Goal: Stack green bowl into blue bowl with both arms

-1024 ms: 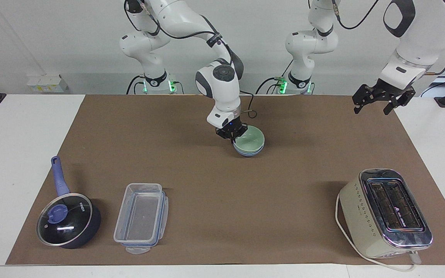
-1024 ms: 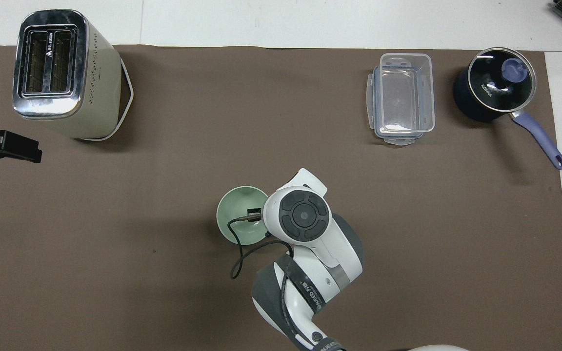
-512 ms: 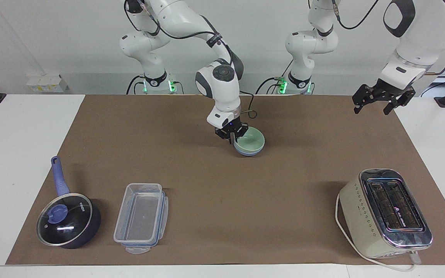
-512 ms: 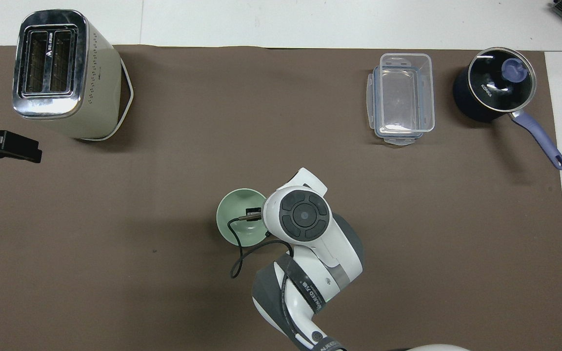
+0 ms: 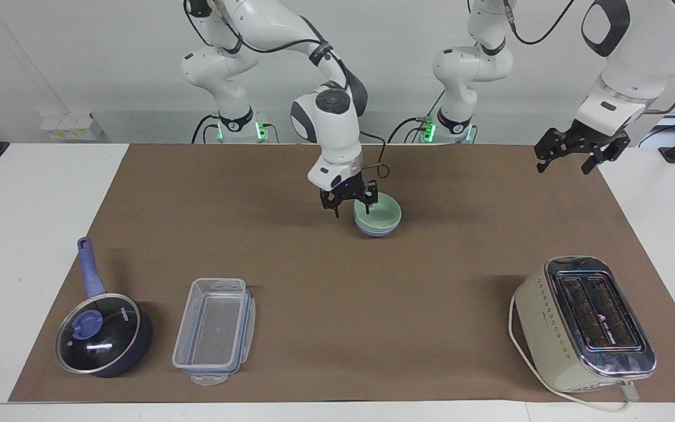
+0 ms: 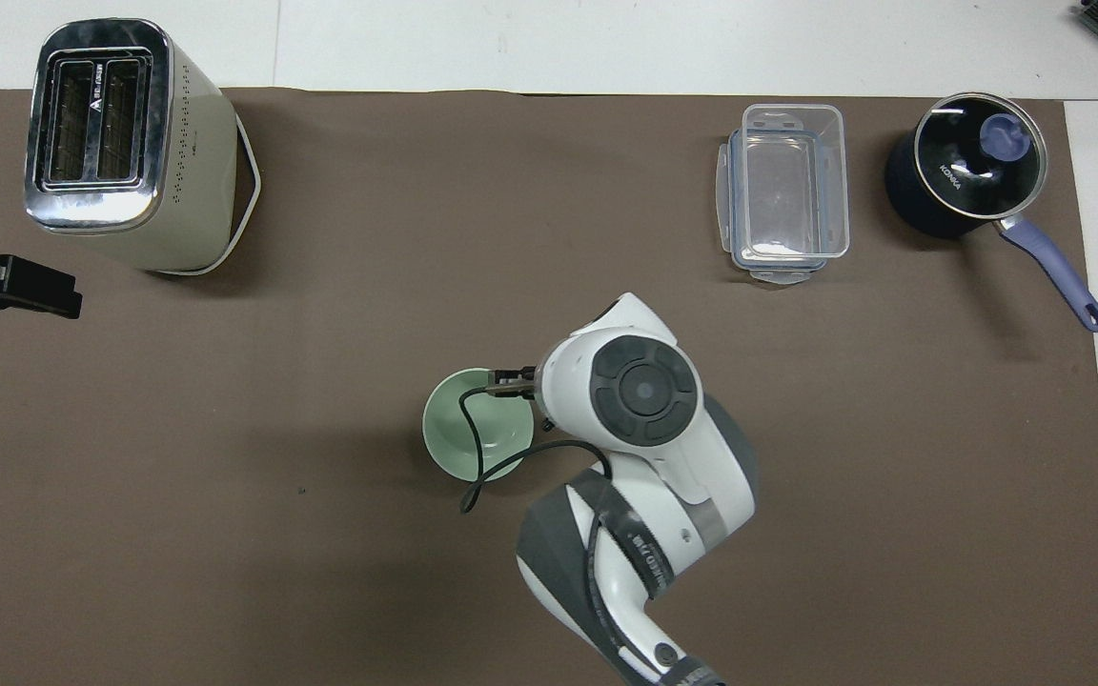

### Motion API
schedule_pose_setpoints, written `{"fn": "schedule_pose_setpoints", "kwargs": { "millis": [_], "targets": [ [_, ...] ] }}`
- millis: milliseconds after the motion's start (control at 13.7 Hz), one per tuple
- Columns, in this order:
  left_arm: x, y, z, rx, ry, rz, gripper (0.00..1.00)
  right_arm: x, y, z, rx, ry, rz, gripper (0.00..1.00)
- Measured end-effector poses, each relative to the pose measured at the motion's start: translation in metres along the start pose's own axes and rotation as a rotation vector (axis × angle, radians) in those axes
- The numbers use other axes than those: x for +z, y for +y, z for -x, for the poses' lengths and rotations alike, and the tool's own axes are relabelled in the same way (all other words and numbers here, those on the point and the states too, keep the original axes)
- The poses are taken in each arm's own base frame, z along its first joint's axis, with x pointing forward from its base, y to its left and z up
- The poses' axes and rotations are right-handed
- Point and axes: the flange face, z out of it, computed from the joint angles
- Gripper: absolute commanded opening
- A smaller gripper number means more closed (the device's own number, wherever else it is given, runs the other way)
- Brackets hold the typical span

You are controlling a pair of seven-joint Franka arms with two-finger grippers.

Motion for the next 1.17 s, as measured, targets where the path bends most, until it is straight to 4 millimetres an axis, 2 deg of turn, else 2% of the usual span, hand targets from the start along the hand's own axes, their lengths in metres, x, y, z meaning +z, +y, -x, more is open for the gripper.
{"fn": "schedule_pose_setpoints", "kwargs": {
  "millis": [220, 512, 659, 805, 1024, 1171],
  "targets": [
    [0.000, 0.000, 0.000, 0.000, 0.000, 0.000, 1.00, -0.060, 0.070, -0.037, 0.122, 0.043, 0.007, 1.00],
    [0.000, 0.000, 0.000, 0.000, 0.000, 0.000, 1.00, -0.104, 0.160, -0.065, 0.222, 0.060, 0.041, 1.00],
    [0.000, 0.000, 0.000, 0.000, 0.000, 0.000, 1.00, -0.125, 0.205, -0.073, 0.211, 0.053, 0.060, 1.00],
    [0.000, 0.000, 0.000, 0.000, 0.000, 0.000, 1.00, -0.155, 0.247, -0.079, 0.189, 0.031, 0.080, 1.00],
    [0.000, 0.000, 0.000, 0.000, 0.000, 0.000, 1.00, -0.205, 0.288, -0.082, 0.178, -0.003, 0.097, 1.00],
    [0.000, 0.000, 0.000, 0.000, 0.000, 0.000, 1.00, -0.239, 0.300, -0.081, 0.183, -0.017, 0.101, 1.00]
  ]
}}
